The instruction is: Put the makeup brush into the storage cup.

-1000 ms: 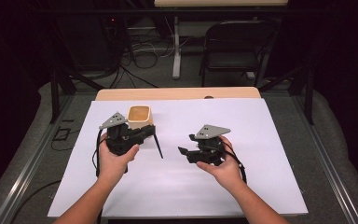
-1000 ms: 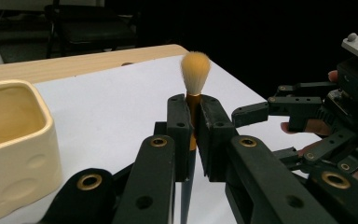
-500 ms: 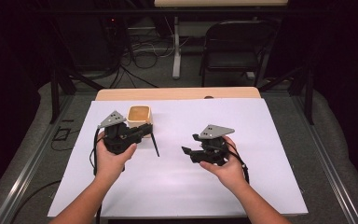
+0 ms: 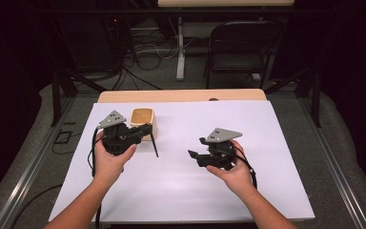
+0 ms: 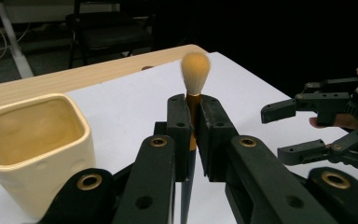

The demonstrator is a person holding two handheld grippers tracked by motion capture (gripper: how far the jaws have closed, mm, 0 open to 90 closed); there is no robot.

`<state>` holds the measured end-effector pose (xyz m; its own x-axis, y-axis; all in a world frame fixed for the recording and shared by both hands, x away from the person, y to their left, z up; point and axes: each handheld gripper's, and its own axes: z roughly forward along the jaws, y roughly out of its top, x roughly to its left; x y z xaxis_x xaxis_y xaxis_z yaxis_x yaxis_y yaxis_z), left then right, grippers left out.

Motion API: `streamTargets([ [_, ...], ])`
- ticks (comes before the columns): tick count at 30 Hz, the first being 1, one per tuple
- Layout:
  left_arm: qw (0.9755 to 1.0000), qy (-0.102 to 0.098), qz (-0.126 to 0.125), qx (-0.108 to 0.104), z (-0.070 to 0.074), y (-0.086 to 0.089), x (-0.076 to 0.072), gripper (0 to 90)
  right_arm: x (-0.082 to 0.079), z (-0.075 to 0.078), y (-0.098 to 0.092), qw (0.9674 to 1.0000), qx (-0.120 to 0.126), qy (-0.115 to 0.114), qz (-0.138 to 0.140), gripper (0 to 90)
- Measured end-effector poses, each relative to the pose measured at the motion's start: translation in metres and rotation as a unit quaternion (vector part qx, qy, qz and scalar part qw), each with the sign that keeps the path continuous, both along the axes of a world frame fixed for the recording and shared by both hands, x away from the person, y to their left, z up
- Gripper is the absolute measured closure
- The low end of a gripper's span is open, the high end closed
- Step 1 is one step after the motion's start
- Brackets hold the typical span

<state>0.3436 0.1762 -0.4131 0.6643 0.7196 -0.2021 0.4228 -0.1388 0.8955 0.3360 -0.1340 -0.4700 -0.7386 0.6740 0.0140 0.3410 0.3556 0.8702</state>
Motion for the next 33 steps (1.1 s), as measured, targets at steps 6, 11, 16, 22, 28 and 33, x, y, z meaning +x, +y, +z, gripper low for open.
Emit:
streamTargets([
  [6, 1.0000, 0.000, 0.003, 0.004, 0.000, 0.002, 0.003, 83.8, 0.001, 0.000, -0.004, 1.0000, -0.001, 0.000, -0.004, 38.2],
  [11, 0.9999, -0.002, 0.006, 0.010, 0.003, 0.003, 0.005, 83.8, 0.002, -0.001, -0.006, 1.0000, 0.000, 0.000, -0.008, 38.2],
  [16, 0.9999, -0.006, 0.011, 0.010, 0.007, 0.003, 0.007, 83.8, 0.002, -0.001, -0.007, 0.9999, 0.002, -0.001, -0.011, 38.2],
  [22, 0.9998, -0.008, 0.019, 0.006, 0.012, 0.004, 0.014, 83.8, 0.003, 0.000, -0.009, 0.9999, 0.003, 0.000, -0.013, 38.1],
  [28, 0.9994, -0.013, 0.030, 0.012, 0.017, 0.007, 0.021, 83.8, 0.003, 0.000, -0.012, 0.9999, 0.004, 0.000, -0.016, 38.1],
  [33, 0.9991, -0.017, 0.038, 0.012, 0.020, 0.011, 0.025, 83.8, 0.003, 0.000, -0.014, 0.9998, 0.005, 0.001, -0.018, 38.2],
])
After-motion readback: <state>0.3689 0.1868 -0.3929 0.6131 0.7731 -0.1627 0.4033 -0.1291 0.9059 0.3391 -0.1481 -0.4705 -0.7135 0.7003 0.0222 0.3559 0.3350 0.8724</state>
